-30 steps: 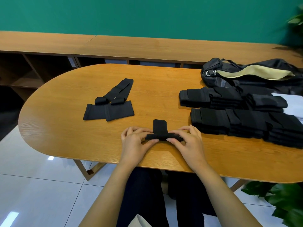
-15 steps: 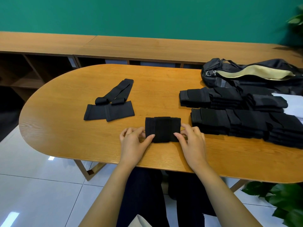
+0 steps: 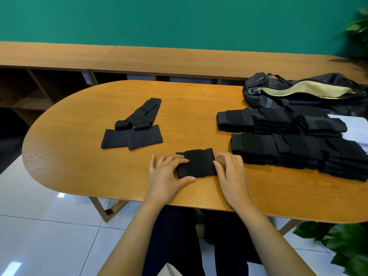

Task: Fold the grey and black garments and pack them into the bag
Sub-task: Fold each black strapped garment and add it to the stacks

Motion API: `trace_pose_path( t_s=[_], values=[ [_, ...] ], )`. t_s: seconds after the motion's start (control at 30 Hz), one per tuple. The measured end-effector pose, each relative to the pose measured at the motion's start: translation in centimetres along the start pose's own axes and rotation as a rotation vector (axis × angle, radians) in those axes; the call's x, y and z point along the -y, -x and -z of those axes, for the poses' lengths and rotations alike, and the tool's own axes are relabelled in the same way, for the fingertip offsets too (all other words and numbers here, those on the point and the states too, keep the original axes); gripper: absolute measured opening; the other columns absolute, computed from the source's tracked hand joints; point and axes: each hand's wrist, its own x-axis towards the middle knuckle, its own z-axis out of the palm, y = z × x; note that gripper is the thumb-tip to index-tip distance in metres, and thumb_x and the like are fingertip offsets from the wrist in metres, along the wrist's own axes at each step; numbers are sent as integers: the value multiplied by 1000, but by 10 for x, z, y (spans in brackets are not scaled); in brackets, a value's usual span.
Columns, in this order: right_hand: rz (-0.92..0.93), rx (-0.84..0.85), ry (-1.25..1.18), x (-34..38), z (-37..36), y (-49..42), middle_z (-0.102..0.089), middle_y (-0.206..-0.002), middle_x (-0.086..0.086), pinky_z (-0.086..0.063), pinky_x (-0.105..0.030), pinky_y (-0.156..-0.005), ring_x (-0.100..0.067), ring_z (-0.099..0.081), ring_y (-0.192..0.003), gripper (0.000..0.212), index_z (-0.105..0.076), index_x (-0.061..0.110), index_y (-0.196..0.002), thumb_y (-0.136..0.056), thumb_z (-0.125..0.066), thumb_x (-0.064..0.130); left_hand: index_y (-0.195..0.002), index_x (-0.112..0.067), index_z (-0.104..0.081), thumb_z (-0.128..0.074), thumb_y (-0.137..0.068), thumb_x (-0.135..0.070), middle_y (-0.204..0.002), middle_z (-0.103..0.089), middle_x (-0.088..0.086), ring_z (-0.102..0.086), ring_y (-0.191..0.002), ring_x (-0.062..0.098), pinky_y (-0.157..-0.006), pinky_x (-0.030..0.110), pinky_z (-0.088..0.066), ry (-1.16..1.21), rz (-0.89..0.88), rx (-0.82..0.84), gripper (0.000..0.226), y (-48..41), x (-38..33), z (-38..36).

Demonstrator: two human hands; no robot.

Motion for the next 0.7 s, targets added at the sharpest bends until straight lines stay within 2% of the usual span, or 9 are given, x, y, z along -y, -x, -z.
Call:
trace_pose_path(
  t_s=[0.07,0.17,0.23,0.33,0.4,0.47,0.6,0.7],
  values=[
    [57,8,-18,2,1,1,-52,-116,15,-45,-33,-93,-3,-43,-112,12,-59,22,-101,-96,-52,30,-125,-36,-59,-45,-76,-73,-130,-53,-21,-35,-129,3,-119,47,-1,13,24,-32,63,1,-2,1],
    [266,98,80,5,3,2,-55,-135,11,-32,-34,-102,-8,-38,-127,28,-66,26,-95,-99,-42,39,-123,-36,-62,-33,-78,-76,-127,-56,-19,-39,-126,7,-119,47,-6,23,78,-77,67,1,-2,1],
    [378,195,173,8,4,3,-49,-143,12,-22,-33,-108,-11,-32,-136,36,-70,30,-100,-99,-38,45,-122,-36,-63,-32,-79,-75,-126,-56,-18,-39,-125,8,-119,47,-8,18,96,-83,66,1,-2,1],
    [428,313,289,11,3,2,-42,-149,13,-8,-31,-116,-11,-26,-142,43,-68,32,-115,-100,-32,50,-121,-36,-64,-34,-79,-75,-125,-56,-19,-40,-124,9,-118,46,-10,5,97,-74,65,1,-1,0],
    [445,365,381,12,3,1,-42,-149,12,-5,-30,-119,-10,-28,-142,48,-64,30,-124,-102,-27,50,-124,-37,-61,-35,-79,-78,-126,-55,-18,-40,-125,10,-118,45,-10,-9,91,-71,66,0,0,-1],
    [458,395,457,14,4,-2,-42,-150,10,-3,-29,-119,-10,-31,-141,52,-61,27,-129,-102,-24,50,-134,-37,-52,-34,-79,-83,-131,-52,-16,-38,-129,12,-118,46,-11,-22,96,-87,74,0,0,-3],
    [416,300,563,26,15,-26,-29,-157,5,-1,-35,-121,-14,-25,-145,56,-54,18,-135,-101,-24,51,-151,-34,-25,-26,-77,-84,-147,-39,-10,-27,-139,11,-121,47,-7,55,163,-115,89,-3,3,-4],
    [310,172,622,22,31,-66,-22,-160,2,-5,-41,-121,-20,-21,-147,56,-50,11,-138,-101,-28,47,-152,-33,-21,-24,-79,-83,-150,-37,-8,-26,-140,12,-121,48,-7,66,180,-115,88,-3,4,-4]
  ],
)
